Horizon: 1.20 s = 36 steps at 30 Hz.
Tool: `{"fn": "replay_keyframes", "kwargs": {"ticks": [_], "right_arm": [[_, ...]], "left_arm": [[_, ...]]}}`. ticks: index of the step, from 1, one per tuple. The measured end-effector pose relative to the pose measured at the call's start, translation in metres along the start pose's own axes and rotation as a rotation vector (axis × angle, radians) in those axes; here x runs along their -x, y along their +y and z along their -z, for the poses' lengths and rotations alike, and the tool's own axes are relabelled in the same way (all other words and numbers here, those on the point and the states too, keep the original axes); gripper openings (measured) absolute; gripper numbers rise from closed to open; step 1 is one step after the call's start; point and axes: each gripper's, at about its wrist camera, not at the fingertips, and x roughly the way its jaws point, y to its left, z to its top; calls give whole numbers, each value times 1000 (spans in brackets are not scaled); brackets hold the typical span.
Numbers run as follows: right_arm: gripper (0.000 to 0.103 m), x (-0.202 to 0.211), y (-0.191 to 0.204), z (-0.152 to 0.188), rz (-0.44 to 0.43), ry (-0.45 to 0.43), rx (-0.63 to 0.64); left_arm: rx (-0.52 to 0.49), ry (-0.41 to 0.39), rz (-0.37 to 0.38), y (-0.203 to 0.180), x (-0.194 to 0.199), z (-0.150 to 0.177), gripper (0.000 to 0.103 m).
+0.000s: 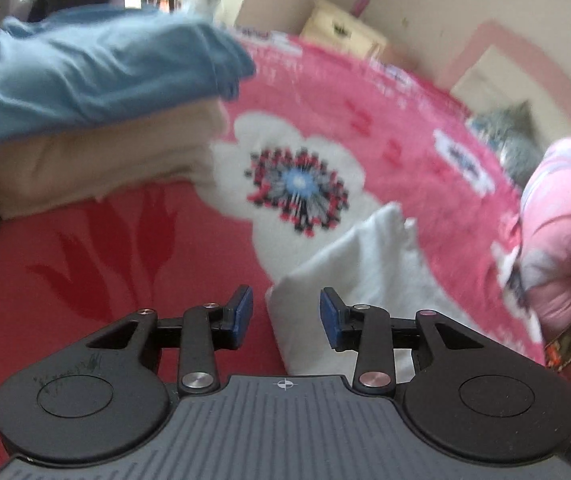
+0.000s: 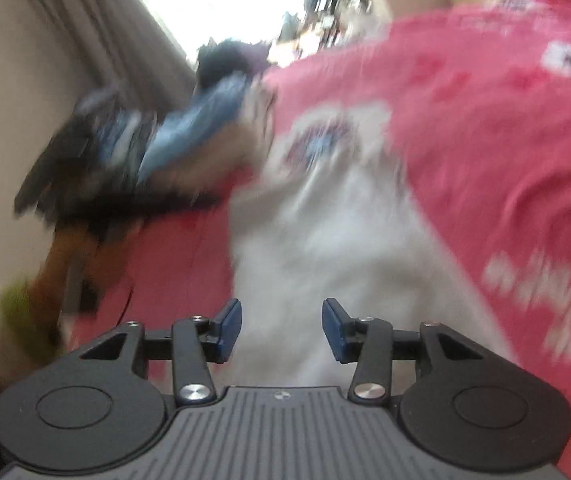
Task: Fold clothes
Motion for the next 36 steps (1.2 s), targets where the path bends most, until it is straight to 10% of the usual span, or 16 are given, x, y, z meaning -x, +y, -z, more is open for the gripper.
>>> {"fn": "replay_keyframes", "kwargs": {"ticks": [7,14,36], "right_arm": [[53,-94,1,-42,157,-42,112],[0,-125,-15,-30,235,33,76],[6,-93,-36,-30,349,-60,74]], "left_arm": [[-89,-104,-109,-19,9,23,36],[-277,-147,-49,-42,4,38,36],[-414,-100,12,-75,-37,41,38]]}}
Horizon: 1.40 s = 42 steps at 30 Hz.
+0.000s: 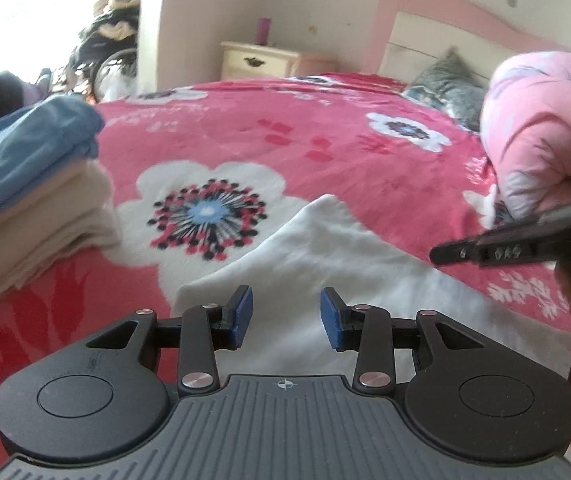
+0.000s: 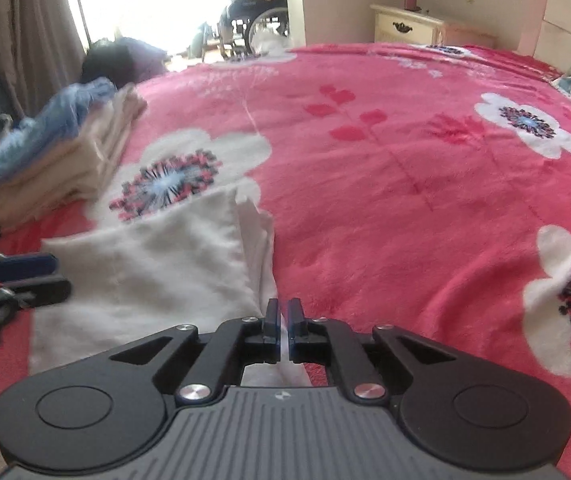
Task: Fold clothes
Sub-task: 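Release the shirt and move both open grippers back over it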
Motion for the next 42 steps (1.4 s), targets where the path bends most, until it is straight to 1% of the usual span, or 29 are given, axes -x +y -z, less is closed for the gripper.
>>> {"fn": "replay_keyframes", "kwargs": {"ticks": [3,6,8,10,12,13,15,17,18,20,22,23,24,26,27,28,31,33,35,36,38,40,42], "right_arm": [[6,14,4,-14,-39,-43,22],[8,8,16,-34,-95,-42,65],[12,-6,31,-43,-142,-24,114],[13,-27,47,-49,-180,12,175],[13,-50,59,-51,-196,41,224],[12,-61,63,-50,-192,51,251],[12,-81,60,-49,-120,70,255],[9,-94,45,-48,-27,89,198],[10,-95,36,-47,-12,92,161],[12,-93,21,-46,-13,90,111],[12,-82,20,-46,-1,57,138],[13,-75,21,-48,-9,33,148],[13,-68,22,-50,-22,6,156],[13,-58,25,-53,-87,-30,162],[13,-56,27,-53,-116,-32,168],[13,-58,28,-51,-121,-15,179],[13,-70,20,-37,-10,60,205],[13,-55,1,-34,41,43,172],[13,-20,-20,-35,78,-22,146],[13,4,-30,-36,94,-59,142],[13,57,-48,-38,126,-136,143],[13,105,-63,-39,155,-200,157],[17,140,-65,-39,131,-206,193]], "left_arm": [[-5,35,-15,1,-14,2,38],[16,50,-18,3,-24,5,38],[21,46,-17,3,-23,7,38],[15,45,-11,2,-24,8,38],[10,47,-4,1,-25,9,38],[8,48,-1,0,-26,10,38],[9,40,2,0,-22,10,38],[20,15,12,2,-14,10,38],[38,-7,22,5,-8,10,38],[94,-40,32,16,-3,11,38],[161,-41,42,29,-6,10,38],[184,-27,47,34,-11,10,38],[192,-4,51,37,-18,9,38],[188,14,59,38,-29,8,38],[189,19,63,37,-33,8,38],[193,24,67,36,-36,7,38],[205,16,67,34,-35,4,38],[220,-6,55,34,-27,2,38],[231,-45,42,35,-14,-1,39],[230,-58,44,34,-7,-3,40],[225,-67,69,31,7,-6,40],[207,-56,113,21,21,-6,40],[184,-36,165,6,34,-2,40]]}}
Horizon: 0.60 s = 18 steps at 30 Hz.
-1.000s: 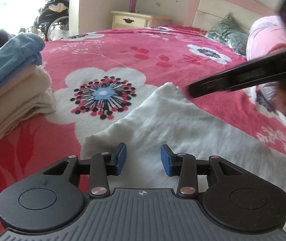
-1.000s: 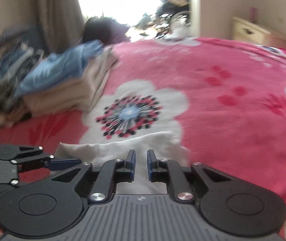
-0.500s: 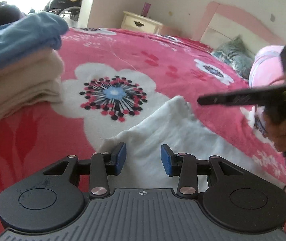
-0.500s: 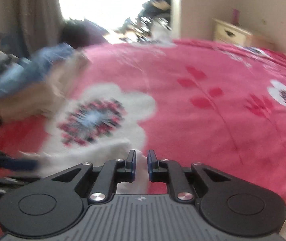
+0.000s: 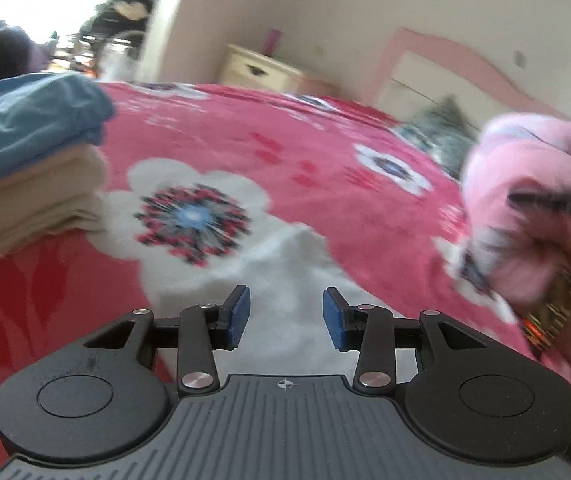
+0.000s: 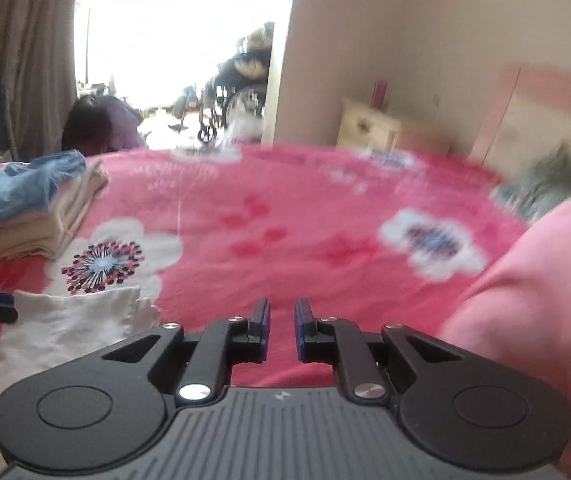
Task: Fold clothes
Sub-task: 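Release the shirt and move both open grippers back over it, then grasp the end of the white shirt strip with the left gripper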
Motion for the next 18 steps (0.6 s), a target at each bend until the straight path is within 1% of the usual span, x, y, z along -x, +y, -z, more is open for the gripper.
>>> {"fn": "replay_keyframes", "kwargs": {"ticks": [1,3,5,7,8,9,11,12,14,15,16,18], "right_arm": [[18,16,-3,-3,-18,-2,15],[19,34,-1,-1,-105,37,5],[19,35,19,12,-209,100,12],[19,25,44,31,-310,176,38],[19,19,58,41,-359,216,52],[19,10,68,51,-386,261,54],[18,-11,84,71,-417,358,45],[18,-22,93,81,-432,407,40],[18,-45,100,102,-398,502,28],[18,-56,103,113,-375,549,21],[18,-63,103,120,-363,571,4],[18,-59,95,117,-371,564,-35]], "left_arm": [[-13,24,35,-10,4,5,40],[-45,75,99,-32,9,19,40],[-91,130,162,-55,13,36,40],[-157,208,229,-80,13,55,40],[-202,234,252,-92,15,64,40],[-254,252,269,-105,16,73,40],[-339,295,304,-125,18,90,40],[-361,314,306,-130,16,98,40],[-375,341,295,-136,8,109,41],[-365,358,284,-135,1,114,41],[-348,366,274,-134,-3,116,41],[-314,367,264,-129,-5,117,41]]}}
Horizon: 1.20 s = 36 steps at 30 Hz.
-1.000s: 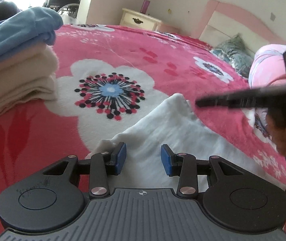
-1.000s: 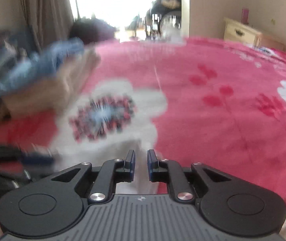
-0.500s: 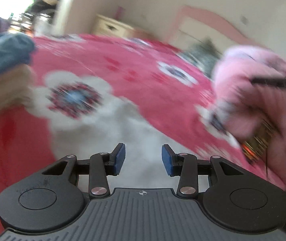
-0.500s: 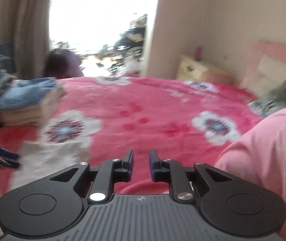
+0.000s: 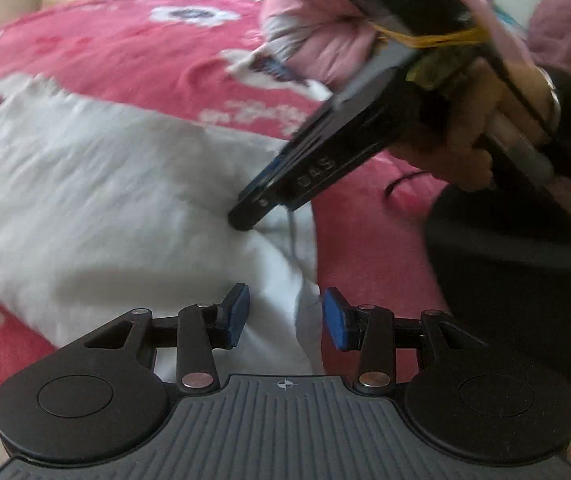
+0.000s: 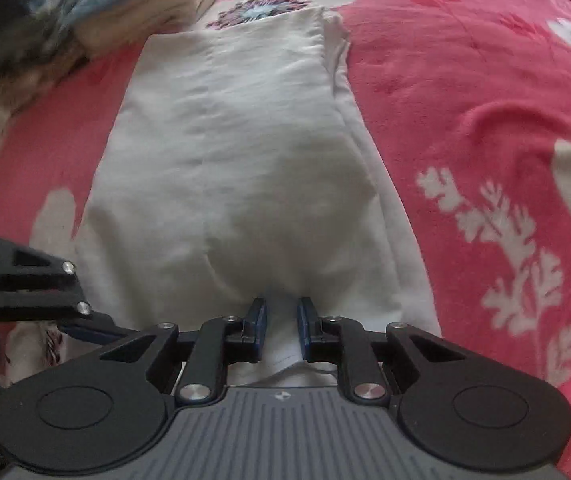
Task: Fold clothes
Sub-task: 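Grasp the end of the white shirt strip with the left gripper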
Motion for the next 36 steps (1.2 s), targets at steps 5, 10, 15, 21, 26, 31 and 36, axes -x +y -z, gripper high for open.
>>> {"fn": "replay_keyframes", "kwargs": {"ticks": [5,10,15,21,26,31,36], "right_arm": [[45,51,-25,-5,-108,-141,-80],[60,54,-56,-29,-168,-196,-144],[66,15,-81,-50,-218,-181,-240],[66,-21,-113,-42,-305,-115,-389],[66,-19,-128,-13,-439,-75,-486],[63,-19,-128,13,-521,-25,-529],[47,-18,-119,23,-521,5,-507]], "left_arm": [[83,-82,18,17,44,9,44],[301,-135,-21,60,80,31,52],[555,-120,24,99,75,54,52],[639,-89,187,104,52,63,52],[678,-37,259,100,35,74,53],[677,-33,290,94,28,76,52],[655,-4,302,87,23,73,44]]}}
